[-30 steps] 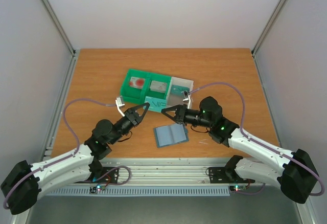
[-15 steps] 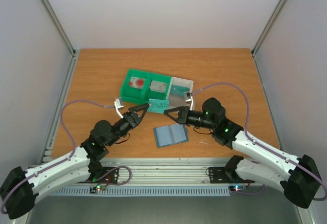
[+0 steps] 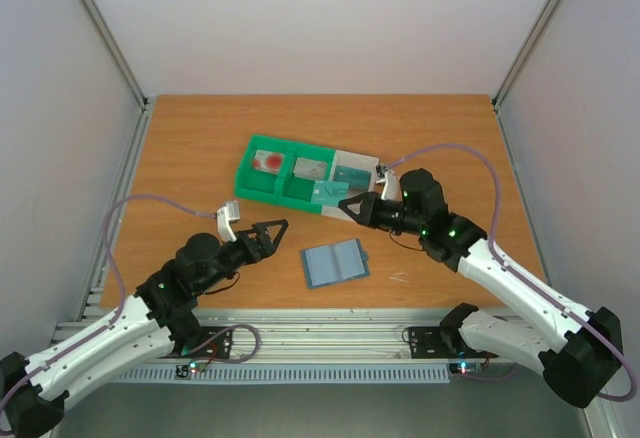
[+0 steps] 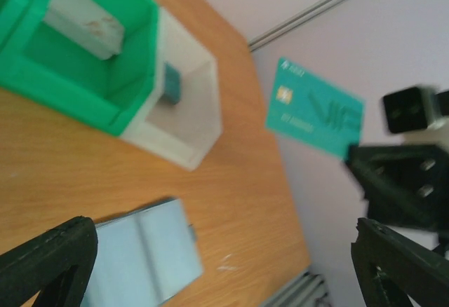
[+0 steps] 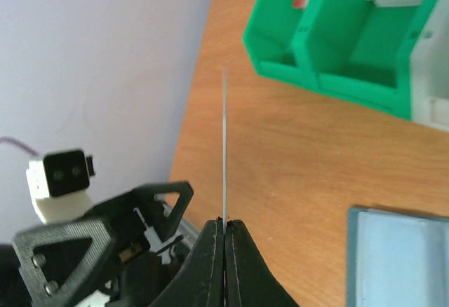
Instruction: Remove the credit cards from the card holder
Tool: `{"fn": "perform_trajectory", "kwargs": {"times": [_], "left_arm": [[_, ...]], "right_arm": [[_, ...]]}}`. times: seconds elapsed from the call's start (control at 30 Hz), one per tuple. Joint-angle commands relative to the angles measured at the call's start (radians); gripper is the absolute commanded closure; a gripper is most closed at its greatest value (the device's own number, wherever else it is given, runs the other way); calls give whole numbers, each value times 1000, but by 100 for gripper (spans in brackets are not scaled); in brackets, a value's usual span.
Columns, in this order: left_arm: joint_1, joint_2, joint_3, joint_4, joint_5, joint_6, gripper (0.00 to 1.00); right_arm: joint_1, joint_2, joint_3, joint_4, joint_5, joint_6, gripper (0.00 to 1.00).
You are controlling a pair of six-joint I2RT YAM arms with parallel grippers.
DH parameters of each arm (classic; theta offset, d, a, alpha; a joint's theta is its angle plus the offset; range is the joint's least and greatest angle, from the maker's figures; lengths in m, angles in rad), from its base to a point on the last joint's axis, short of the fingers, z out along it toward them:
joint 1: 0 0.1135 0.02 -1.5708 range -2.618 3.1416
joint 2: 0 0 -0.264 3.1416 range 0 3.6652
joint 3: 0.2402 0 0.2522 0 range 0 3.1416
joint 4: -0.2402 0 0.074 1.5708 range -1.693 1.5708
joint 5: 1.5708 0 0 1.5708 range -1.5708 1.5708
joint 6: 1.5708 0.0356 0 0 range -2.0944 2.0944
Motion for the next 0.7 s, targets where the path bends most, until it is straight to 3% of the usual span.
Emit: {"fn": "perform_trajectory", "kwargs": {"times": [0.0,0.23,0.67], "left_arm": [[-2,-11,11,-171,-32,89,1],[-1,73,46,-298,-16,165,1],[0,172,33,-276,61,172,1]], "right_arm": [[-79,72,91,-130,9,-87,99],[-199,222,204,-216,13,-169,99],[-224,499,406,-389,137,-245,99]]}}
